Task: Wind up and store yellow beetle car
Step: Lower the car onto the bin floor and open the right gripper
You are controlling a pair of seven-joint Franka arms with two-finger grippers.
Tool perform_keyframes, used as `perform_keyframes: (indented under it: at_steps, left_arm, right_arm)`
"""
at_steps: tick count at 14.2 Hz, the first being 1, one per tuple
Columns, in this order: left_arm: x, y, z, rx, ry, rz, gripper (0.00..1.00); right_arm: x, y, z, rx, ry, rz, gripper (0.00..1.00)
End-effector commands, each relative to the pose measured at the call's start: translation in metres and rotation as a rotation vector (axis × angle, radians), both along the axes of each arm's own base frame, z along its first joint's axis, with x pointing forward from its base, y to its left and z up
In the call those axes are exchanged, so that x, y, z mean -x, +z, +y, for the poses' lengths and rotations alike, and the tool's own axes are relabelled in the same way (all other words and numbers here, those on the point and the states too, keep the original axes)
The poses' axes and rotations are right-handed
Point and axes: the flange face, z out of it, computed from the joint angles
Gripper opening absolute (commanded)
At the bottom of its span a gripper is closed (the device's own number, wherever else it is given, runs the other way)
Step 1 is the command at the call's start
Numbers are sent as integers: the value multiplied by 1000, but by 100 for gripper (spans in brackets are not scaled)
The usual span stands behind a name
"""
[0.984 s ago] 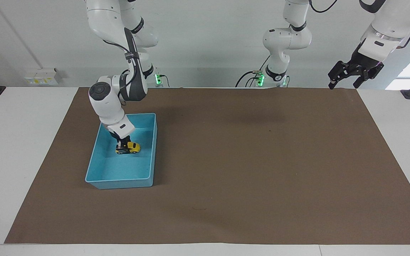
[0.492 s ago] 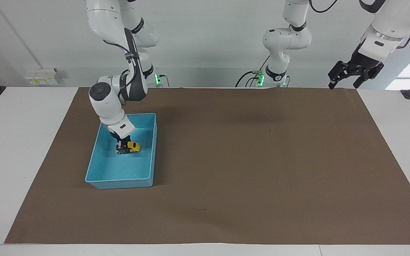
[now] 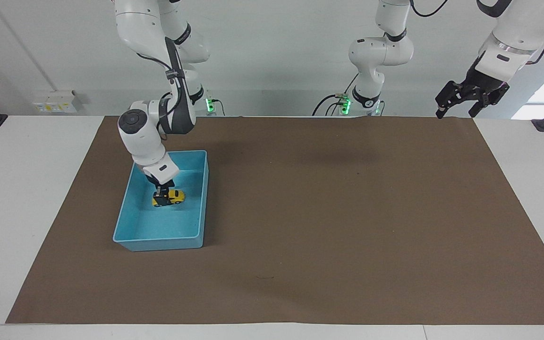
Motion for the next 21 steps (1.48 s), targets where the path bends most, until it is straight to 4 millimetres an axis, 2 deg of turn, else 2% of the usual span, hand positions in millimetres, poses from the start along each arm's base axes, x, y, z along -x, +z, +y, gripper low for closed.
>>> perform_keyframes:
  at_steps: [1,4,8,16,21]
  left_arm:
    - [2,2,4,-19,2,9,100]
    - [2,2,4,-19,2,9,100]
    - [3,3,4,-19,2,7,100]
    - [2,3,4,-19,2,6,100]
    - [2,2,4,-19,2,7,100]
  right_arm:
    - [-5,16,-1,8,11,-8,100]
    - [-12,34,-1,-2,-1,0,100]
    - [-30,81,0,-2,-6,-8,100]
    - [-36,127,-5,-1,-14,-26,100]
    - [-46,170,-5,-22,-29,-44,100]
